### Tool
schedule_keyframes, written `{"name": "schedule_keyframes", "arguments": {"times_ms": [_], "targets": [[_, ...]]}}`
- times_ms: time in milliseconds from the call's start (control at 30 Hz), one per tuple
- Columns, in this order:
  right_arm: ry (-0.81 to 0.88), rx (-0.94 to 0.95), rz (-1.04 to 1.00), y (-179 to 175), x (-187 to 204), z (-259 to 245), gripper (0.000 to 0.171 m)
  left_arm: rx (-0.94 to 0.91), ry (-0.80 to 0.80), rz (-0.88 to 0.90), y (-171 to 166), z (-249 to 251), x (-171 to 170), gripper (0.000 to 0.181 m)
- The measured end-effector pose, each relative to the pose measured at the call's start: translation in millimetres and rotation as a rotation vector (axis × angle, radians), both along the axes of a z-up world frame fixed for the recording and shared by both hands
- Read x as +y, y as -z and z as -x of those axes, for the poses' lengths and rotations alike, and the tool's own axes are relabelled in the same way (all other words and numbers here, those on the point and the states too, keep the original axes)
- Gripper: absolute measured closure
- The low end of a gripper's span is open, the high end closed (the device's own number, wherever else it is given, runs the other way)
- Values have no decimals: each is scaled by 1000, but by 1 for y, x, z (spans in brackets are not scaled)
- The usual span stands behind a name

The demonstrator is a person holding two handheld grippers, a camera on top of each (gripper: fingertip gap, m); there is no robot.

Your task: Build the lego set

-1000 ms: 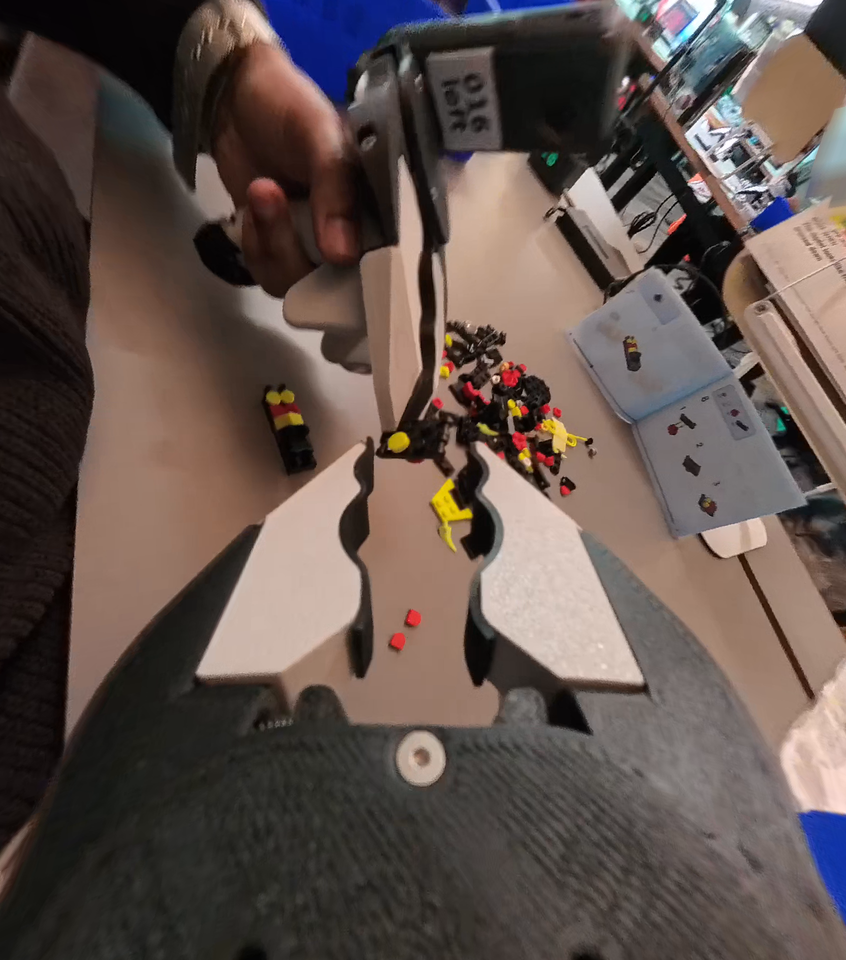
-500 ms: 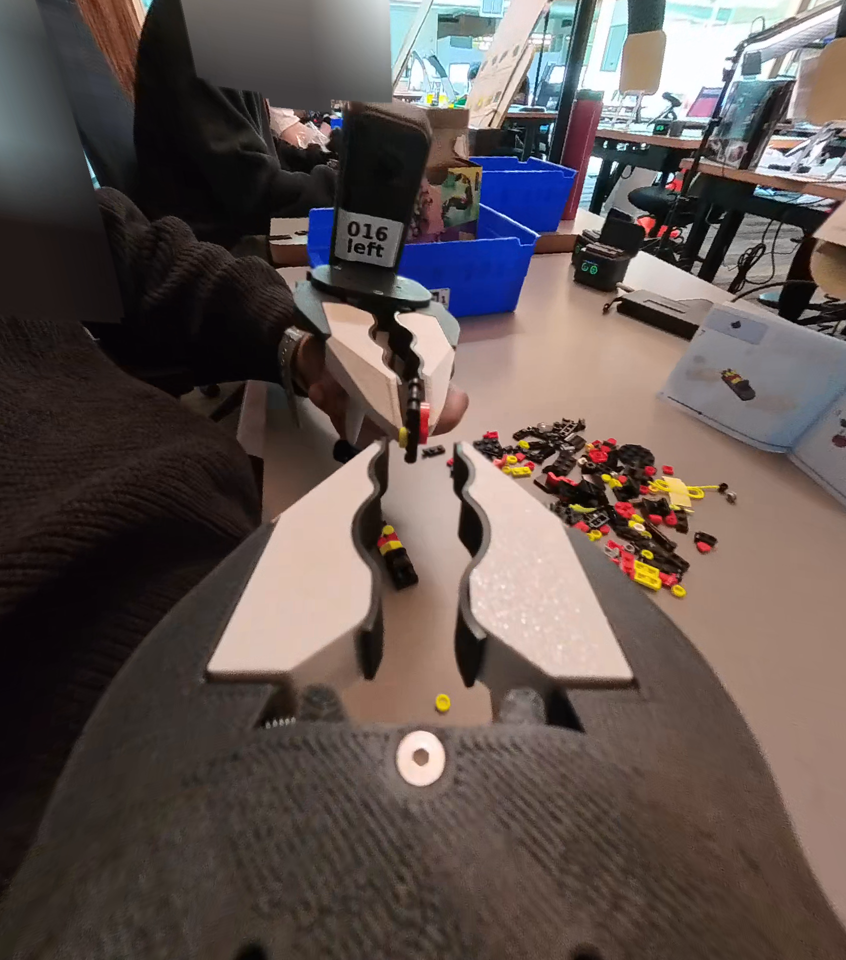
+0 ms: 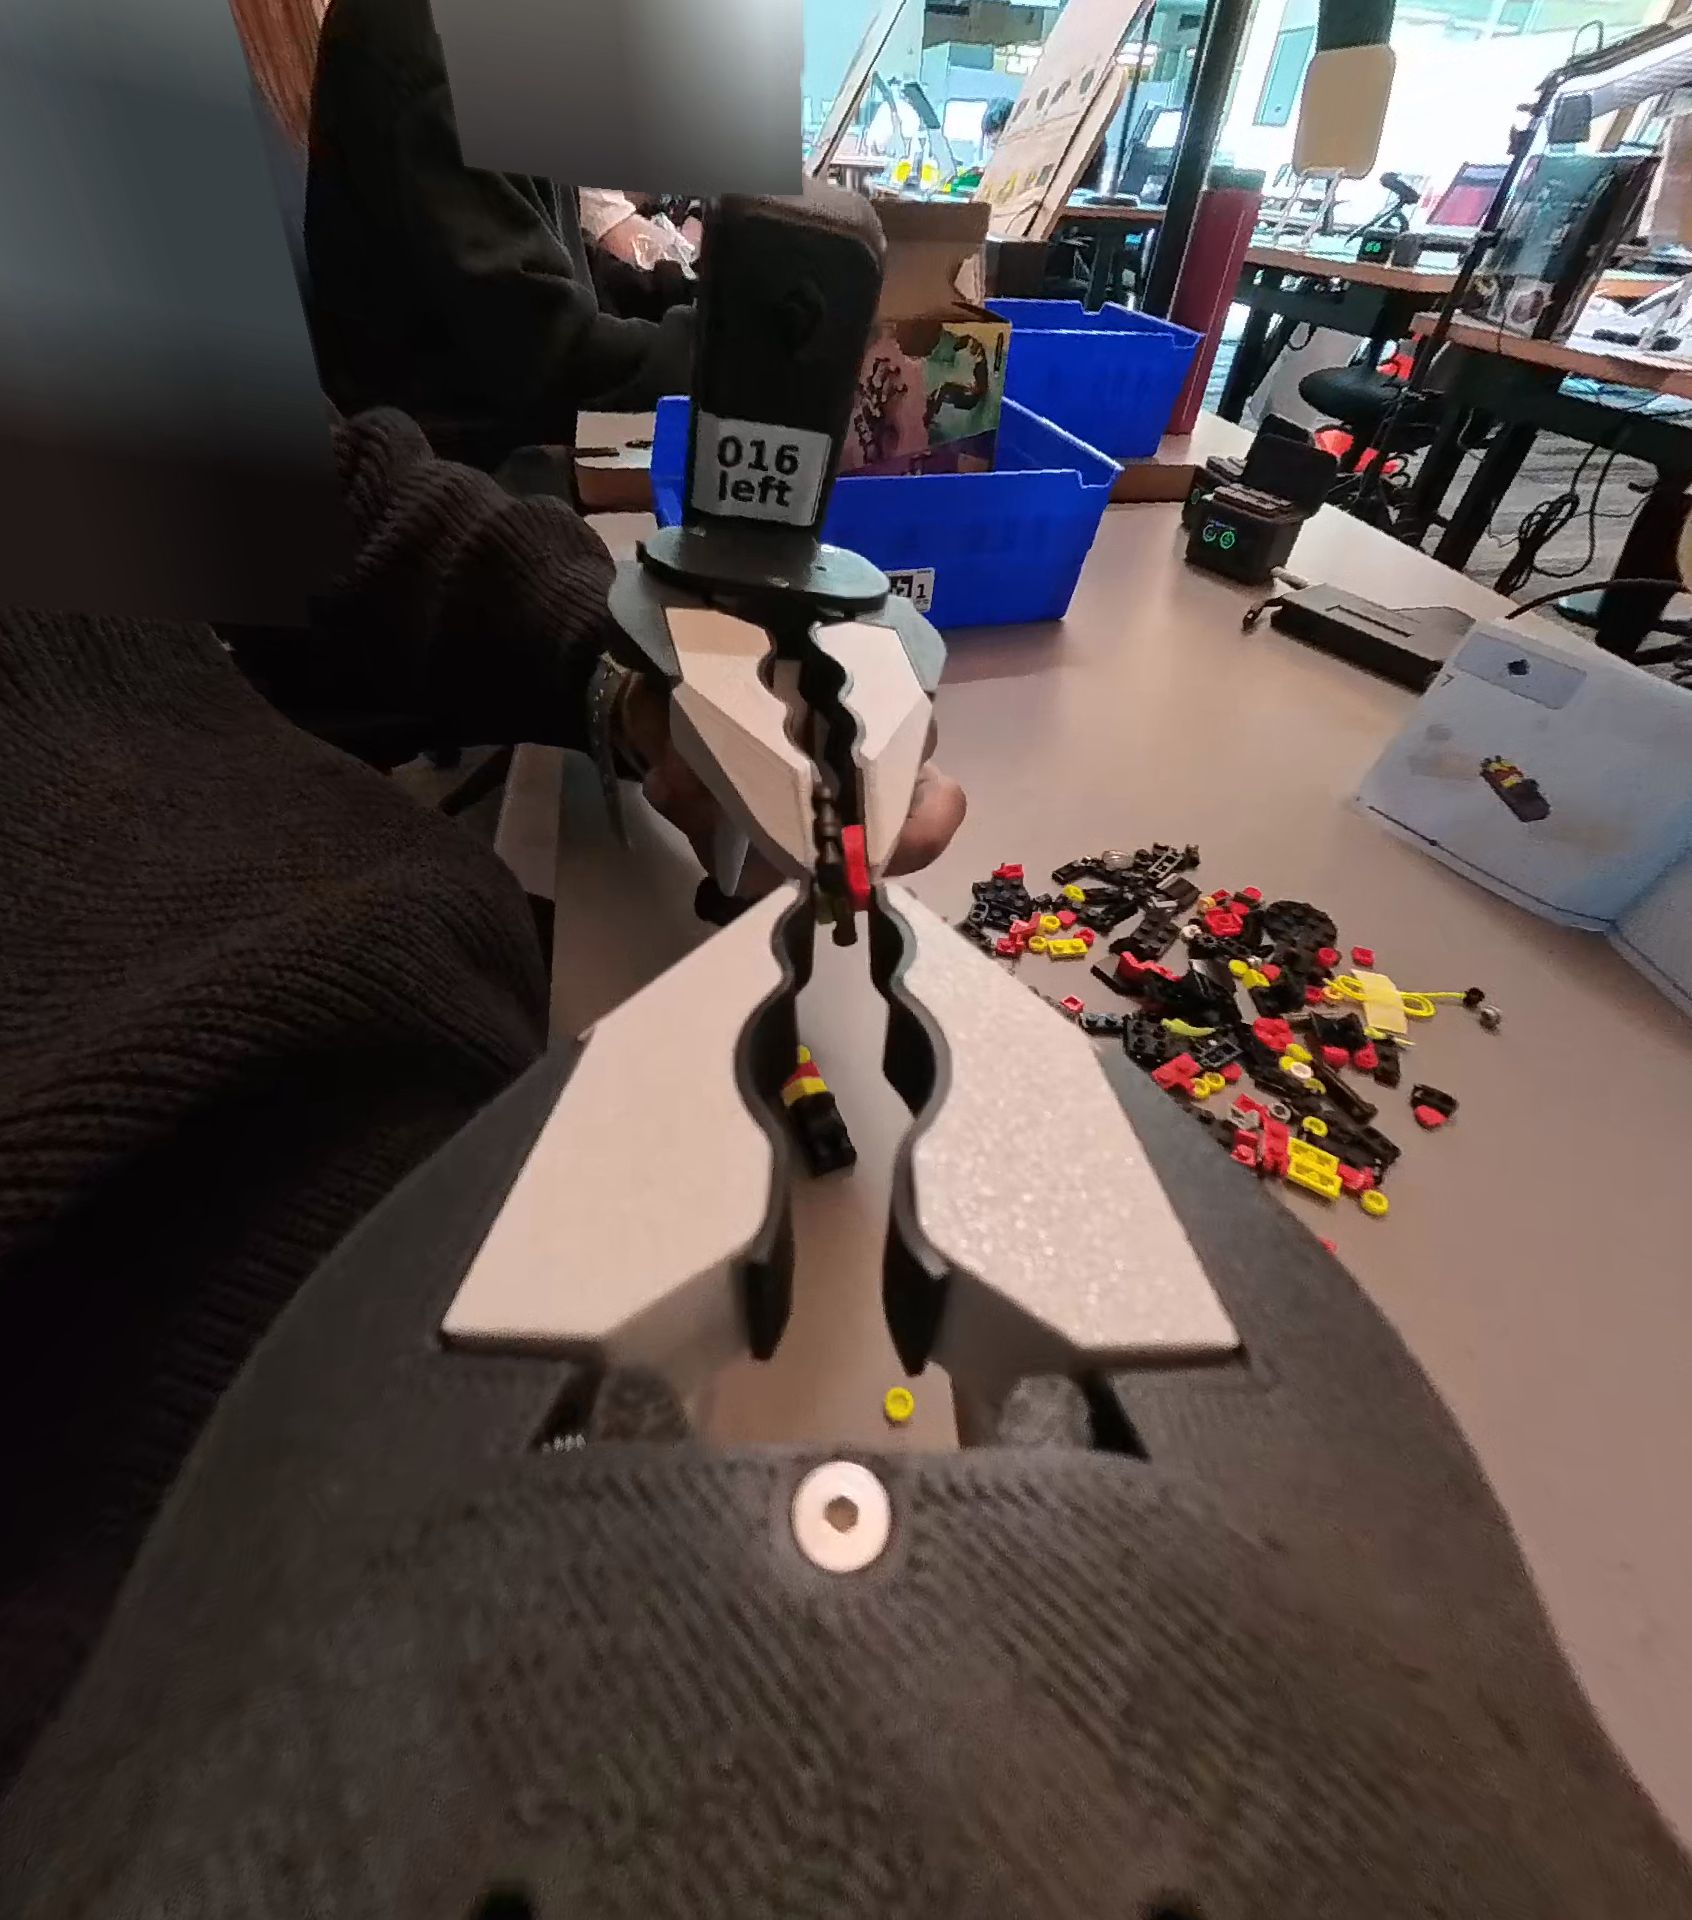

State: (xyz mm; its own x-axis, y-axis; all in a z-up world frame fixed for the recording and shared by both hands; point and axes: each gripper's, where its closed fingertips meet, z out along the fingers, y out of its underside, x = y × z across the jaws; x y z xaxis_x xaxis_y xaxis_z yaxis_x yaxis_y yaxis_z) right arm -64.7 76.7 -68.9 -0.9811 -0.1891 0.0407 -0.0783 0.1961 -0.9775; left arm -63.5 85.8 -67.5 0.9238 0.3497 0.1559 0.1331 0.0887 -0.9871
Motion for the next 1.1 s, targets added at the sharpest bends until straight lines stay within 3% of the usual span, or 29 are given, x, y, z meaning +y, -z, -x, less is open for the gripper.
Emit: {"name": "schedule_keyframes", "arguments": {"times_ms": [567,900,1100], "targets": [[-18,148,-46,8,5,-5,162,109,-32,84,8,-4,4,175],[-59,202,-75,13,9,-9,162,139,14,110,10,-12,7,169],[-94,210,-124,23,8,-16,162,140,54,141,16,-18,11,175]]}}
